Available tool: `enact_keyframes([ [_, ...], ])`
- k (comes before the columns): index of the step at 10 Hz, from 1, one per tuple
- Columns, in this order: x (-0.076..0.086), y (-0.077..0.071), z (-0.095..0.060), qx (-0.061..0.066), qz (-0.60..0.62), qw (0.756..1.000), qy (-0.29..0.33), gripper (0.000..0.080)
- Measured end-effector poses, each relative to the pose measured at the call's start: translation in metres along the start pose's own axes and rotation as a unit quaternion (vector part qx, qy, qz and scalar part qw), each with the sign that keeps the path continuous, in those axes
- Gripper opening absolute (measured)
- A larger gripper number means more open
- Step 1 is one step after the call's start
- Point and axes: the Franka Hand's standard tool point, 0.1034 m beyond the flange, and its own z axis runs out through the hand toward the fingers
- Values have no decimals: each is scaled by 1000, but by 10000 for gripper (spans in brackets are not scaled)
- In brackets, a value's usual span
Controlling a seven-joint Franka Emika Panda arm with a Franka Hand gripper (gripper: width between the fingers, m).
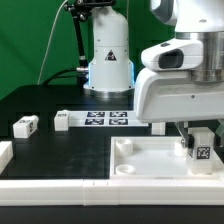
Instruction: Assemble one leg
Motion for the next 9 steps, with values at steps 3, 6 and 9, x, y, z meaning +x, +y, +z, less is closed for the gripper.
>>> enact_keyframes([
  [3,0,5,1,4,149,989,-1,290],
  [6,-1,19,0,-6,283,959,1,296],
  [9,-2,31,-1,-21,369,929,8,304],
])
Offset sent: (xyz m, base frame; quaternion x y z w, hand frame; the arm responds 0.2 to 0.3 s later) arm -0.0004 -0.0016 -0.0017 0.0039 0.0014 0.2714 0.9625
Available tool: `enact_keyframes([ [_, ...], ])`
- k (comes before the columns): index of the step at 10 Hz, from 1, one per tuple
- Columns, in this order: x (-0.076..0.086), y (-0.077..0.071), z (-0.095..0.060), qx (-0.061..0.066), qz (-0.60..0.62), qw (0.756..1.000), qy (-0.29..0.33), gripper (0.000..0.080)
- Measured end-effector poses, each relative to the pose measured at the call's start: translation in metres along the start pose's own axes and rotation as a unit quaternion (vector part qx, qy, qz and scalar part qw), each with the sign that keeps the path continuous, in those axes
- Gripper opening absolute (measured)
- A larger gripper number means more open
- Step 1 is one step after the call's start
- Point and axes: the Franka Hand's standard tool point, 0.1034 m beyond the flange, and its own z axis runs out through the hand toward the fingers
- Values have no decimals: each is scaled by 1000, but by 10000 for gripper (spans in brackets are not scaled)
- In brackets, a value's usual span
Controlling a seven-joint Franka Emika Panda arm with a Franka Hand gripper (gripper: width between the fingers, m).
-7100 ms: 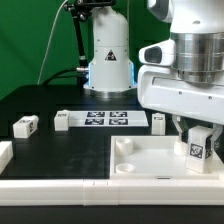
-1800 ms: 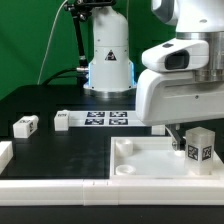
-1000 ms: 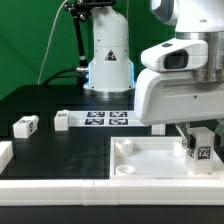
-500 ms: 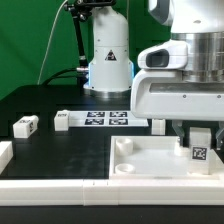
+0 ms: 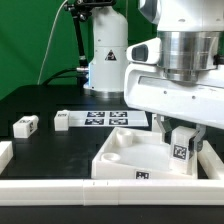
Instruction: Assemble one leg
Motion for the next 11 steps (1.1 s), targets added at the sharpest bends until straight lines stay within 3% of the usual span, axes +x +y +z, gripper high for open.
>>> enact_keyframes([
  [2,1,2,1,-3,28,1000,0,308],
  [4,1,2,2,-3,27,1000,0,558],
  [5,1,2,2,-4,27,1000,0,621],
  [11,1,3,3,-4,26,1000,0,649],
])
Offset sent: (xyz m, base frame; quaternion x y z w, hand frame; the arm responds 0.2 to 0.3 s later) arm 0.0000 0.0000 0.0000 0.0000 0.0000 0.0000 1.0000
